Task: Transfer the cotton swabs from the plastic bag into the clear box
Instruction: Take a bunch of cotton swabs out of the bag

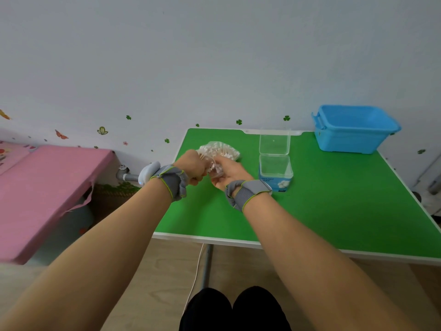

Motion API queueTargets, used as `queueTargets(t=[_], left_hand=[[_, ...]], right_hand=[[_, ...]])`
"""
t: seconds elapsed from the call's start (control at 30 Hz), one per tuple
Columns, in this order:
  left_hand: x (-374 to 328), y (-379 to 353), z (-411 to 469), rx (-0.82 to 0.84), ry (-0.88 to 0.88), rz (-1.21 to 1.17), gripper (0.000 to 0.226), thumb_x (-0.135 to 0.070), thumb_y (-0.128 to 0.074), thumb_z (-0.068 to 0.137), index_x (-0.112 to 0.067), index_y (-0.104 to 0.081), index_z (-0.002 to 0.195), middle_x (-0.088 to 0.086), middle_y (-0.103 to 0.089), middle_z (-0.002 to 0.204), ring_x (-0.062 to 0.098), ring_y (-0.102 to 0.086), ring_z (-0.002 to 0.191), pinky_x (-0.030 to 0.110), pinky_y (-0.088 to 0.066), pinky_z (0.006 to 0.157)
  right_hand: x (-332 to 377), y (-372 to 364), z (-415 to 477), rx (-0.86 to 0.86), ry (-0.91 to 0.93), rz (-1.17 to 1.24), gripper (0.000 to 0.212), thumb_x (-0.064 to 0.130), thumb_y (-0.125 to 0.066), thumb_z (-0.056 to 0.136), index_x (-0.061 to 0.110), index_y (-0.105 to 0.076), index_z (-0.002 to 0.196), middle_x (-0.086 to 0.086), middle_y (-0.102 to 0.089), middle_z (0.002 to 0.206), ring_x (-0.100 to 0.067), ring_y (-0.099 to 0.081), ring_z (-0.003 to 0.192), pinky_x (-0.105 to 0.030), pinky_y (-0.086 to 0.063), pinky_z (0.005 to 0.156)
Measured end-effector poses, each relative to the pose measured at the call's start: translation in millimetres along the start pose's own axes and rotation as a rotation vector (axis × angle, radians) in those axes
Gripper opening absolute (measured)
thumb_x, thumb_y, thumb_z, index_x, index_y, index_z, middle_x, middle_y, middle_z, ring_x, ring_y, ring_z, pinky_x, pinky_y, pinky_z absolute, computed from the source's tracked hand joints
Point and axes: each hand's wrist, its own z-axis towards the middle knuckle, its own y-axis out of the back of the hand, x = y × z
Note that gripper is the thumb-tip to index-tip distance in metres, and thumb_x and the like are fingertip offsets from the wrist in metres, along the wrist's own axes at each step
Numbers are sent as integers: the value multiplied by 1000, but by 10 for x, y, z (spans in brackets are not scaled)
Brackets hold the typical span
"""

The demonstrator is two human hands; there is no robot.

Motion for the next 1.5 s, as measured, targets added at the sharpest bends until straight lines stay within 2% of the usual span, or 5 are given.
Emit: queueTargets(t=[0.43, 0.63, 0.83, 1.33, 1.5], left_hand=[[86, -3, 52, 154, 105, -229, 35, -13, -41, 100, -9, -43, 66, 6, -40, 58, 8, -30, 29, 10, -25, 33], [107, -15, 60, 175, 100, -265, 35, -12, -41, 100, -9, -43, 65, 5, -37, 57, 7, -26, 27, 9, -22, 33], [78, -9, 85, 192, 87, -256, 34, -17, -45, 99, -11, -43, 66, 3, -35, 57, 6, -24, 27, 8, -22, 33], [108, 45, 70, 231, 102, -194, 37, -18, -47, 97, -16, -38, 61, -4, -26, 46, 7, -18, 29, 8, -17, 35], [96, 60, 33, 247, 104, -182, 37, -17, -47, 97, -16, -38, 61, -5, -28, 44, 8, -20, 30, 9, -19, 34]], right_hand=[[-1, 2, 70, -65, 83, -41, 14, -5, -61, 83, 2, -54, 73, -9, -51, 64, -12, -45, 41, -14, -37, 33], [-8, -29, 75, -85, 132, 15, 19, -6, -65, 82, -1, -56, 98, -11, -54, 71, -14, -46, 48, -13, -36, 31], [-3, -8, 53, -93, 147, -63, 22, -8, -57, 84, 4, -49, 67, -7, -45, 58, -9, -39, 29, -11, -28, 30], [39, -15, 40, -129, 119, -36, 16, -9, -52, 84, -1, -53, 70, -7, -50, 62, -7, -40, 24, -15, -32, 29], [51, -37, 76, -163, 125, -73, 15, 2, -47, 92, 1, -52, 78, -13, -56, 79, -23, -57, 65, -33, -52, 66]])
